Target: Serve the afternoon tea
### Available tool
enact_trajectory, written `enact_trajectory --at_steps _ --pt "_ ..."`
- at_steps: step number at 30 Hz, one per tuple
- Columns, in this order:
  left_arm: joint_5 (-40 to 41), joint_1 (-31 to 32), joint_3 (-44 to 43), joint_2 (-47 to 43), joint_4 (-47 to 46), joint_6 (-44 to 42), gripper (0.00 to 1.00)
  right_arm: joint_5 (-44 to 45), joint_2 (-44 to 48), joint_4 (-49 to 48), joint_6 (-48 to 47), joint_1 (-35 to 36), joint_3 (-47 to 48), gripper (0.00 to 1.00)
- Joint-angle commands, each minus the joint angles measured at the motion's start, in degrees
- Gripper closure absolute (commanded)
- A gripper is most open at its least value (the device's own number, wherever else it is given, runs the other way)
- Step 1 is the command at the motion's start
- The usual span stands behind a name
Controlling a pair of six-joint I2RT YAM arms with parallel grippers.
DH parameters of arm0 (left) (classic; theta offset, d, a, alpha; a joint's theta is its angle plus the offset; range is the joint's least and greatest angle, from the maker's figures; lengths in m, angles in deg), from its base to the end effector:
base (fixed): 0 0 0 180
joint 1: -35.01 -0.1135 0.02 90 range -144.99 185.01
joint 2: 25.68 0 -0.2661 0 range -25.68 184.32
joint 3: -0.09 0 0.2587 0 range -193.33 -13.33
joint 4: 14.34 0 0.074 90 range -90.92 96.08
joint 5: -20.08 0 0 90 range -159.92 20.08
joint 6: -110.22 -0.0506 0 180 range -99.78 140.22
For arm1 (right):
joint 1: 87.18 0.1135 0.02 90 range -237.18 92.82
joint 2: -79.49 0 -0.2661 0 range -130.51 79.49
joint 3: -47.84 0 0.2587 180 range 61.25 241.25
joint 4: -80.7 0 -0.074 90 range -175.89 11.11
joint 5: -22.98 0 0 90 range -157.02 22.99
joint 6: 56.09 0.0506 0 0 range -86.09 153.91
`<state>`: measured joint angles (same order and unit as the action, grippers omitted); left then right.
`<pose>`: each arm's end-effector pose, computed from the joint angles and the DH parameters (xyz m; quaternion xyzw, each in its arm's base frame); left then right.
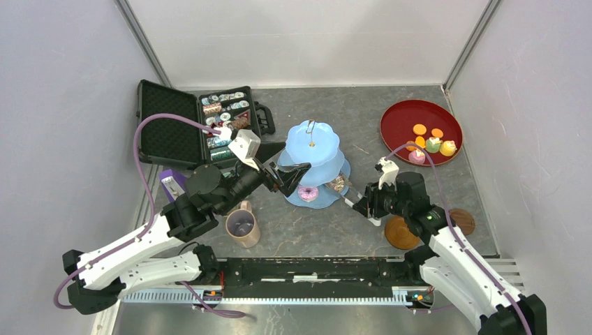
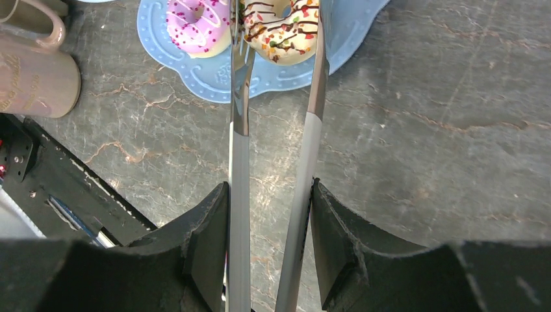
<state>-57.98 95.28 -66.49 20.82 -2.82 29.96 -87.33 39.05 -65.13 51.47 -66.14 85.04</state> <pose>0.1092 -0.1702 0.4137 0.2056 0.6204 -0.3768 0.6564 0.1544 0.0782 0.1977 -0.1049 0.8797 0.2933 0.3593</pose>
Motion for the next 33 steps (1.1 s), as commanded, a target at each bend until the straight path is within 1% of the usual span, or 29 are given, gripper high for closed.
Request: enact_trajectory --at_steps 1,5,8,12,16,23,25,27,29,31,33 --pt "0.5 0.4 -0.6 0.1 -1.8 -2.7 0.0 2.6 -2.4 -7.7 2.0 3.9 0.2 0.65" --pt "0.6 0.4 -0.6 0.0 -1.7 -2.8 0.0 6.0 -4.1 -8.5 2.0 7.9 0.9 0.56" --pt "0.6 0.4 -0.6 0.1 -1.7 -2.8 0.0 7.8 -4.2 -7.6 1.8 8.8 1.6 0.48" --pt "0.6 0.4 -0.6 0.1 -1.7 -2.8 0.0 8.7 -3.7 -7.2 1.5 9.3 1.6 0.41" --pt "0.6 0.4 -0.6 0.2 -1.7 -2.8 0.0 9.5 -3.0 -6.8 1.4 9.5 1.7 0.38" --pt "0.5 0.4 -0.6 0.4 -1.7 -2.7 0.0 9.7 -1.1 -6.8 1.5 9.7 2.1 0.38" --pt "0.4 0.4 -0.6 0.4 -1.7 -2.6 0.0 10.0 -0.5 -7.0 1.1 9.8 1.6 0.32" --pt "0.4 0.4 -0.6 0.5 -1.7 -2.6 0.0 10.8 -0.1 -7.9 0.7 10.3 0.3 0.21" --pt "0.3 0.4 -0.6 0.4 -1.7 -2.6 0.0 12.3 -0.1 -9.5 -0.1 11.8 -1.5 0.15" --pt "0.3 0.4 -0.6 0.6 -1.7 -2.6 0.0 15.8 -1.4 -10.0 -0.9 14.2 -2.3 0.11" --pt "0.2 0.4 -0.6 0.5 -1.7 -2.6 0.0 21.1 -3.8 -9.9 -1.2 17.5 -2.3 0.08"
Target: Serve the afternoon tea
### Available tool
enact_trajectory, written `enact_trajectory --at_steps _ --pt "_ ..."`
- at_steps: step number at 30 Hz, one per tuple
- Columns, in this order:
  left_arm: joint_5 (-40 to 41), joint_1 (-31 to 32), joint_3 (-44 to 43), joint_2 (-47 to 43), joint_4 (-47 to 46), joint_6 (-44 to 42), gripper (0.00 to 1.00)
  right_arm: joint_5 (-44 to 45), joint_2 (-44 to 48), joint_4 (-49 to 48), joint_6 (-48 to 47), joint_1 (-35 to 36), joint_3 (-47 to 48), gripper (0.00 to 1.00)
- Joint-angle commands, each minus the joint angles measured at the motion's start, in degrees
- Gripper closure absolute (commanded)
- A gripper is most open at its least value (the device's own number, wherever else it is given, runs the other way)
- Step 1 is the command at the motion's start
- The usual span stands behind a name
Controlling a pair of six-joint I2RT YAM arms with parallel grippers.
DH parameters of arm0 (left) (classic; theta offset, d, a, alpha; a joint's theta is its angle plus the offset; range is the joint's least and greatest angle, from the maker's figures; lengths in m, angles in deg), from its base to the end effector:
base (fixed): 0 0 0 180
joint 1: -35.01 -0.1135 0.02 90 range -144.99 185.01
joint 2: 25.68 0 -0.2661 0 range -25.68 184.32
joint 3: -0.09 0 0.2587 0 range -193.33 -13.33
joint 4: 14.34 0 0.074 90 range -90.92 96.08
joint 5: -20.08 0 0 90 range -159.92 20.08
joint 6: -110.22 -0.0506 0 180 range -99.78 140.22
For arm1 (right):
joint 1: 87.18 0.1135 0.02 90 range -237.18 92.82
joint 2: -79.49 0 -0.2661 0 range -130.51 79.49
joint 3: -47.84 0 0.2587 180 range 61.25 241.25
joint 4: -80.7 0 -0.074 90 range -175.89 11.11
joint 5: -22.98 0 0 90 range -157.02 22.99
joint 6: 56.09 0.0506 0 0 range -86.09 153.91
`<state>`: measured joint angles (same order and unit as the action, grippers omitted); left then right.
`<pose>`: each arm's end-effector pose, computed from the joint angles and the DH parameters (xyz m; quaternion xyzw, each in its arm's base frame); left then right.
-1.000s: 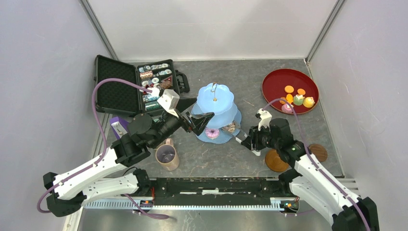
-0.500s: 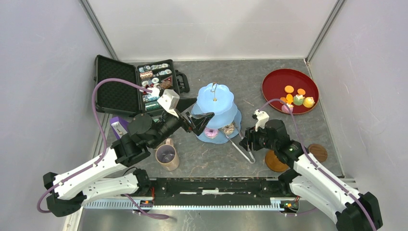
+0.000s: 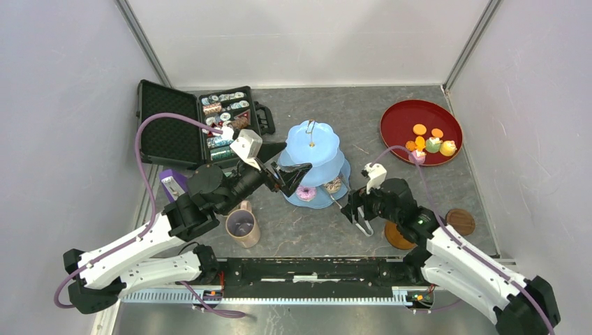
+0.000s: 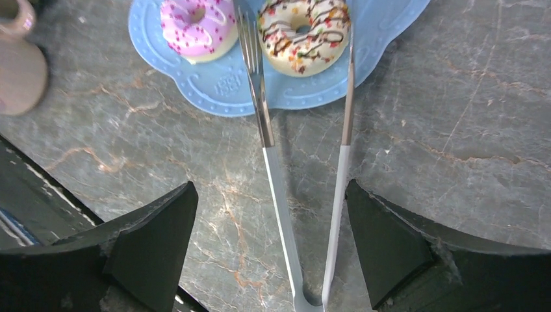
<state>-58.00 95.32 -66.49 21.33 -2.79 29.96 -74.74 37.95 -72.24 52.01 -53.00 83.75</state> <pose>0.1104 -0.1726 0.4120 0.2078 0.6234 -0.3751 0.6539 0.1474 0.1083 0.1975 -0.1544 0.8624 0.2638 0.4035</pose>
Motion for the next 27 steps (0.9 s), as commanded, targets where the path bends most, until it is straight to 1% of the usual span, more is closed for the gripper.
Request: enact_trajectory --at_steps 1,6,10,12,20,23,27 --pt "0.1 0.4 -0.7 0.1 -1.7 -2.6 0.0 11.8 -4.5 -2.9 -1.7 6.4 -0.9 0.07" --pt "0.2 0.4 -0.6 0.1 -1.6 -2.6 0.0 25.7 -12.6 -4.9 -1.4 15.3 -0.8 0.03" --pt "0.2 0.4 -0.6 0.0 -1.6 -2.5 0.0 29.5 -19.5 -5.9 -2.1 18.0 0.4 0.04" --pt "0.2 0.4 -0.6 -0.1 -1.7 -2.6 0.0 30.3 -20.8 -6.9 -2.6 19.3 0.6 0.05" --pt "0.8 0.4 -0.6 0.6 -1.6 -2.9 0.0 31.4 -27.8 -10.2 -3.1 19.4 0.3 0.1" --pt "0.8 0.3 -0.6 0.4 -1.6 -2.9 0.0 31.3 -30.1 -11.3 -2.9 19.4 0.1 0.14" --pt "1.0 0.4 -0.6 0.4 -1.6 -3.1 0.0 30.8 -30.2 -11.6 -2.8 19.4 -0.1 0.23"
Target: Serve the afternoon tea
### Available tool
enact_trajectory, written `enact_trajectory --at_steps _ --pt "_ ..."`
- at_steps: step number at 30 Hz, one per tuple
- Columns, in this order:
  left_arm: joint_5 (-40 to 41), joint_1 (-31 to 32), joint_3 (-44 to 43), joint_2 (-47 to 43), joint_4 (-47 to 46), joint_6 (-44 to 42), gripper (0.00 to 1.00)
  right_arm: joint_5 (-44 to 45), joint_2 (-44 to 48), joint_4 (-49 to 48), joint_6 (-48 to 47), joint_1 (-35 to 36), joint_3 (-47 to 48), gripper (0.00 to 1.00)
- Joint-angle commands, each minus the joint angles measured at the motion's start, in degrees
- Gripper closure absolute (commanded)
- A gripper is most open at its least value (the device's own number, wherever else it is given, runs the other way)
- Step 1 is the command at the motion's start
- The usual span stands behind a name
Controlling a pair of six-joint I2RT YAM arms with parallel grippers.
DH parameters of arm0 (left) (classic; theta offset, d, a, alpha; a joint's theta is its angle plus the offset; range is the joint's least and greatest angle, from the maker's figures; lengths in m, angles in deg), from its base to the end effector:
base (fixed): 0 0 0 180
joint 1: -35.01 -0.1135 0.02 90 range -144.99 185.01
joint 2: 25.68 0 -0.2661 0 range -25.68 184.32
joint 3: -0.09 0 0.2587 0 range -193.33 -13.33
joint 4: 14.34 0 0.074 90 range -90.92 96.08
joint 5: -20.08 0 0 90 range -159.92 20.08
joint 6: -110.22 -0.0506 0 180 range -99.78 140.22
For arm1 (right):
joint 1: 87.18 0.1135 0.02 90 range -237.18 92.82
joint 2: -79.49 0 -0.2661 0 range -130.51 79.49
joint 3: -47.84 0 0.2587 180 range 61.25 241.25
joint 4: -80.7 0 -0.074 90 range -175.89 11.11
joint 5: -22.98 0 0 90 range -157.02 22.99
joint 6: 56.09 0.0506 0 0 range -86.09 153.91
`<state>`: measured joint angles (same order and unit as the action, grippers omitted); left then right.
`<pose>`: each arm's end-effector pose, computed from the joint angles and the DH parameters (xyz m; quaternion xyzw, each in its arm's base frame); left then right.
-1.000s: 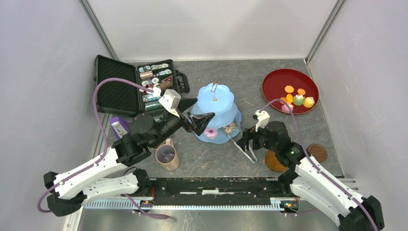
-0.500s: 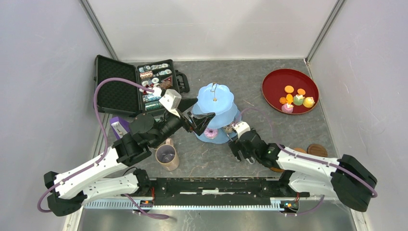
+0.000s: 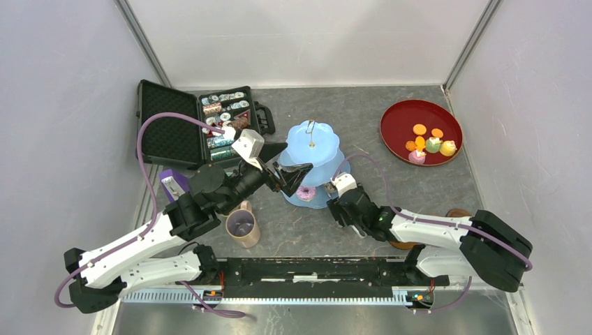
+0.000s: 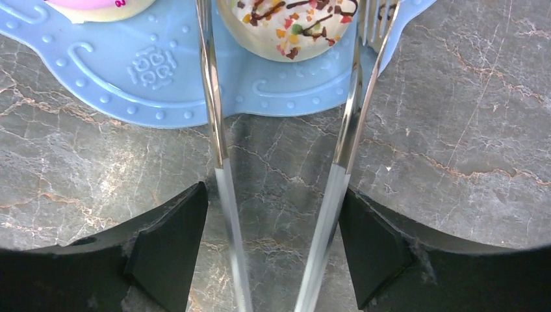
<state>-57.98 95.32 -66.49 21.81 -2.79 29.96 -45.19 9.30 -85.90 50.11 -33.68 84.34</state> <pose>0.1117 -0.1747 0.4105 0.2093 0.6261 -0.3732 0.6519 0.1504 0.1716 0.1317 -0.2266 0.8880 0.0606 0.3954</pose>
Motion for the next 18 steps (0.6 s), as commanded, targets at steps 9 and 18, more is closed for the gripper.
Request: enact_trajectory --at_steps 9,18 --pt "0.9 0.4 -0.7 -0.4 -1.6 -3.1 0.0 -0.1 4.4 1.7 0.0 0.0 -1.6 0.43" --pt "1.1 0.4 -0.6 -0.4 -1.6 -3.0 0.0 -0.8 11.3 3.9 1.0 0.0 -1.4 0.5"
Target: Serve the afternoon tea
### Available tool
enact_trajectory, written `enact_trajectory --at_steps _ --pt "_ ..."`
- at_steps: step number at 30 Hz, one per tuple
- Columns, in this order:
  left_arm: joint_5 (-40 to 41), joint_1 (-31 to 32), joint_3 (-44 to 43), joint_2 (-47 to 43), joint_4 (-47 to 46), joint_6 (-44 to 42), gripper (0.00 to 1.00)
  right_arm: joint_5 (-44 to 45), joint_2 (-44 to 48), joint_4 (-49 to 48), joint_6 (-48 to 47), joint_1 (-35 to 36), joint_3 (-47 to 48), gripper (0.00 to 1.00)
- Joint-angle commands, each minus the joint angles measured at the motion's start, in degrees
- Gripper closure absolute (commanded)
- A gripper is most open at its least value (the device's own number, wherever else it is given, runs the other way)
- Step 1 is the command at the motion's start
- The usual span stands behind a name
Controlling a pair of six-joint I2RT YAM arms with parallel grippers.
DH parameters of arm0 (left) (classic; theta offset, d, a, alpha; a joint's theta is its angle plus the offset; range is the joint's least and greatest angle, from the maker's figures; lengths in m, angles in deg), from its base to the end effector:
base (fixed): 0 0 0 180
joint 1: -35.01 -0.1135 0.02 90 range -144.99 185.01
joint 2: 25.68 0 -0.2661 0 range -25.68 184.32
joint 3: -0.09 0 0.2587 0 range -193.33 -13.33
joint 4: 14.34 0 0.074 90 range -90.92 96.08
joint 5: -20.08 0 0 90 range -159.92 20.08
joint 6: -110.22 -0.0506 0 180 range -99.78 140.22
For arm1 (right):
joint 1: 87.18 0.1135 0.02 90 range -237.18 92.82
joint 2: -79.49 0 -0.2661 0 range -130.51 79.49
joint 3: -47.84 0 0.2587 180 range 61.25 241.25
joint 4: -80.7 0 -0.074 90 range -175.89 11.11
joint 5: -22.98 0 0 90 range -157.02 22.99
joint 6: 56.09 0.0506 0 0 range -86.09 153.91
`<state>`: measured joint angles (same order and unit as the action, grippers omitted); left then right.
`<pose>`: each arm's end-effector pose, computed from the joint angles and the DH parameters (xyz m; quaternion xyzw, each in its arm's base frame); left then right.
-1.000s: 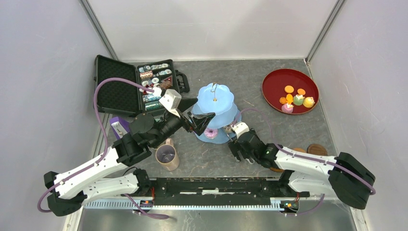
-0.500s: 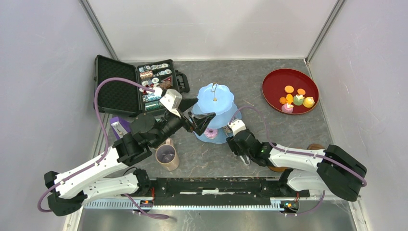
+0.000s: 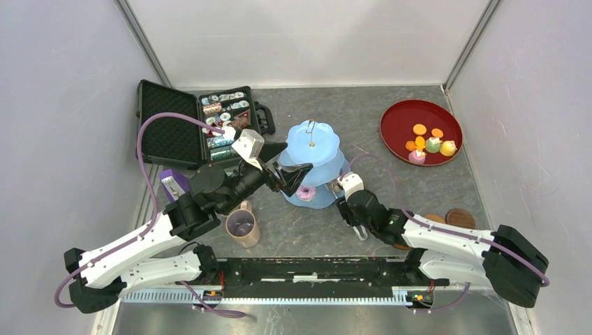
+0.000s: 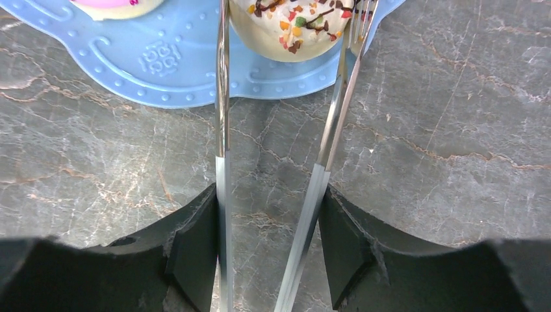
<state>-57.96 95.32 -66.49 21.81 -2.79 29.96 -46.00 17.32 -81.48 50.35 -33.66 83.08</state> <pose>0.1117 -0.1747 0.4105 0.2091 0.6262 -0.3731 0.6519 0.1409 0.1601 0.1463 -0.2220 0.8828 0.0789 0.4064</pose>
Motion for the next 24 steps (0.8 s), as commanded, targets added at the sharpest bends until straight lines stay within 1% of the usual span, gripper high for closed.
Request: enact_trajectory --at_steps 1,4,6,10,16,21,24 --pt "1.1 0.4 -0.6 -0.4 -1.6 -3.0 0.0 -0.3 4.0 -0.7 0.7 0.0 -0.3 0.47" --pt "1.1 0.4 -0.6 -0.4 -1.6 -3.0 0.0 -0.9 5.0 -1.5 0.4 0.0 -0.5 0.43" --pt "1.3 0.3 -0.6 -0.4 -1.6 -3.1 0.0 -0.9 5.1 -2.1 0.2 0.0 -0.6 0.38" --pt "1.3 0.4 -0.6 -0.4 -1.6 -3.1 0.0 -0.5 4.0 -3.6 0.1 0.0 -0.7 0.34" --pt "1.2 0.4 -0.6 -0.4 -1.6 -3.1 0.0 -0.6 2.2 -4.0 0.2 0.0 0.1 0.37" --pt "1.1 0.4 -0.5 -0.3 -1.6 -3.0 0.0 -1.3 4.7 -3.6 1.1 0.1 0.1 0.38" --pt "1.1 0.3 -0.5 -0.3 -1.6 -3.0 0.0 -1.7 7.4 -2.9 1.9 0.0 0.1 0.36"
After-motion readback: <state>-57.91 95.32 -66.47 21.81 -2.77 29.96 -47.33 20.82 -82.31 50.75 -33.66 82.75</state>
